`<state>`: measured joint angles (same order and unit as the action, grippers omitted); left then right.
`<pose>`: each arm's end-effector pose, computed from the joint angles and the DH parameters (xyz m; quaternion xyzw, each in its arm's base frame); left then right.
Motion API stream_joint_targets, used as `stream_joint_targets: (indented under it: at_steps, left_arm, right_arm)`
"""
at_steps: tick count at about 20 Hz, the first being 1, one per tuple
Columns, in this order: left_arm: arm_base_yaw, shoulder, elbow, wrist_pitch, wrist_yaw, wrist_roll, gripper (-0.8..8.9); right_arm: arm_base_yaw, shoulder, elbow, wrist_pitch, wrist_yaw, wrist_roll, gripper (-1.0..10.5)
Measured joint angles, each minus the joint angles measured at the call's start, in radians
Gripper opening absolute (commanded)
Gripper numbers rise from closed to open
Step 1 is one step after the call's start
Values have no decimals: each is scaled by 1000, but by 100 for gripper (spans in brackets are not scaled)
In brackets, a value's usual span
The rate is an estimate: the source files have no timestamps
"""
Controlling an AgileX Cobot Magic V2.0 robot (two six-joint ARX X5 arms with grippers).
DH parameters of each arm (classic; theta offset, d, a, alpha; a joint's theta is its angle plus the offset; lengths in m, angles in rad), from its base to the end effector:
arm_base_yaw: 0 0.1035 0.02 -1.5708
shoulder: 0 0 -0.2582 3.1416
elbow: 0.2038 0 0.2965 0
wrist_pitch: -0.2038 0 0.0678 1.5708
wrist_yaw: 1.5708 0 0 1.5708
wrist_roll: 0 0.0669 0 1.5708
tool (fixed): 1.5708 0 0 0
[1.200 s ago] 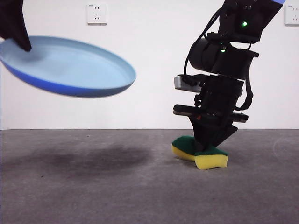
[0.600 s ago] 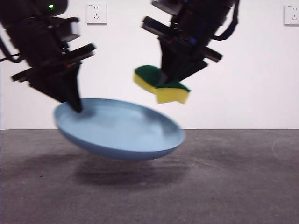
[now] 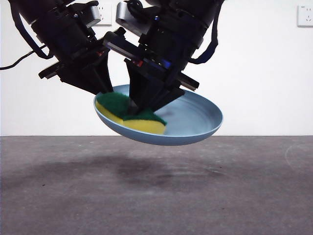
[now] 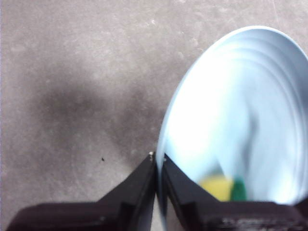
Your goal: Pick up the plate,pick up the cloth,clean the plate with the cloth
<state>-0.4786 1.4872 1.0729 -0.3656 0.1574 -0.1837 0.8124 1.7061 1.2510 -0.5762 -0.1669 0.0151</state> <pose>0.3356 -0.1860 0.2047 -0.0200 0.4002 -0.2536 0.8804 0.2744 0.3058 0.1708 -0.1506 0.4707 0.4056 0.7689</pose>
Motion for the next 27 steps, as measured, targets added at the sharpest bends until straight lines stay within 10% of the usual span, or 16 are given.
stream_joint_targets:
  at_steps: [7,12,15,22,27]
  left_arm:
    - [22,6,-7,-27,64,-5,-8]
    - [22,6,-7,-45,120,-20,-8]
    - [22,6,-7,-45,126,-30,-8]
    - [25,6,-7,13,136,-31,-8]
    - [52,6,-8,92,153,-55,-8]
  right_arm:
    - [-50,-4,7,-201,484,-21,-16]
    - [-116,-4,7,-55,527,-30,-16]
    - [-130,-4,7,63,449,-34,-16]
    - [-123,-4,7,190,-50,19,-16]
    - [-88,-4,8,-14,-99,14,-16]
